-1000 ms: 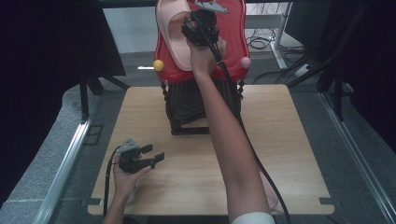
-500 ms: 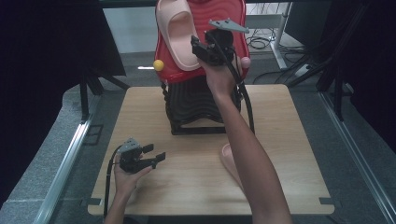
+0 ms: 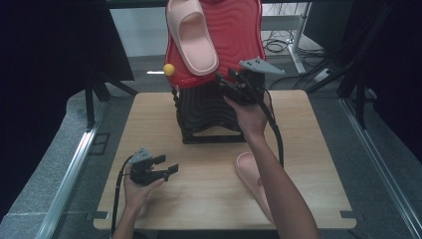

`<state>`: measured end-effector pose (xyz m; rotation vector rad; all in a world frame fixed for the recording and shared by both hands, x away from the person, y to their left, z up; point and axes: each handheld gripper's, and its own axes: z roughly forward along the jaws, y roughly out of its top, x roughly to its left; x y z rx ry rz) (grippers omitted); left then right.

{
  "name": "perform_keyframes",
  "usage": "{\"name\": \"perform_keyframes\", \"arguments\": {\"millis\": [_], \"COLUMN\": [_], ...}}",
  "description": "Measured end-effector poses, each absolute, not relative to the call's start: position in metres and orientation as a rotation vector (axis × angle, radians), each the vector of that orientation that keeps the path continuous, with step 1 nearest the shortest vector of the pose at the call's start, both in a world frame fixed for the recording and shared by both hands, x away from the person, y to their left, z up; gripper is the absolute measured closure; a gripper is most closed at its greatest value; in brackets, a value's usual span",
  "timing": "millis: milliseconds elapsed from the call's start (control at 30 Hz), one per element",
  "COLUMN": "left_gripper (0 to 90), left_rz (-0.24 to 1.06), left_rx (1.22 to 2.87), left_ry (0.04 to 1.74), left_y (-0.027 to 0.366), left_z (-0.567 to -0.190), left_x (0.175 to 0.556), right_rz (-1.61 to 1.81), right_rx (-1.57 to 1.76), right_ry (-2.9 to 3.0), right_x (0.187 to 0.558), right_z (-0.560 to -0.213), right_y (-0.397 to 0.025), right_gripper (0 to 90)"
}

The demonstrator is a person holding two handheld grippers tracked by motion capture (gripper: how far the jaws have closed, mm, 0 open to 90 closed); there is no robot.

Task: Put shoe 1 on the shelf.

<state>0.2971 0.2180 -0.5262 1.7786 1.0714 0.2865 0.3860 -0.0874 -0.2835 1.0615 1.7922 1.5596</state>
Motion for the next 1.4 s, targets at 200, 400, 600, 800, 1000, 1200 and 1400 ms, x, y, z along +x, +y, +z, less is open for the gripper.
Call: {"name": "perform_keyframes", "arguments": {"millis": [200, 400, 600, 800, 1000, 1200, 1400], "left_gripper": [27.0, 27.0, 26.5, 26.5, 26.5, 26.4, 26.4], "left_rz": [0.293, 0.297, 0.291, 0.288, 0.286, 0.283, 0.276], "left_rx": [1.784, 1.784, 1.804, 1.801, 1.816, 1.815, 1.821], "left_ry": [1.071, 1.075, 1.070, 1.077, 1.070, 1.069, 1.067], "left_y": [0.219, 0.219, 0.217, 0.218, 0.215, 0.215, 0.212], "left_z": [-0.526, -0.526, -0.528, -0.528, -0.530, -0.530, -0.532], "left_x": [0.298, 0.298, 0.298, 0.298, 0.299, 0.297, 0.296], "right_rz": [1.592, 1.597, 1.589, 1.538, 1.487, 1.465, 1.426], "right_rx": [1.052, 1.043, 1.046, 1.054, 1.081, 1.091, 1.083], "right_ry": [1.835, 1.865, 1.915, 1.959, 1.981, 2.019, 2.044], "right_x": [0.372, 0.357, 0.344, 0.334, 0.329, 0.319, 0.308], "right_z": [-0.306, -0.330, -0.354, -0.382, -0.413, -0.438, -0.455], "right_y": [-0.108, -0.128, -0.147, -0.171, -0.190, -0.202, -0.215], "right_gripper": [54.7, 54.7, 54.7, 54.3, 54.3, 53.0, 52.5]}}
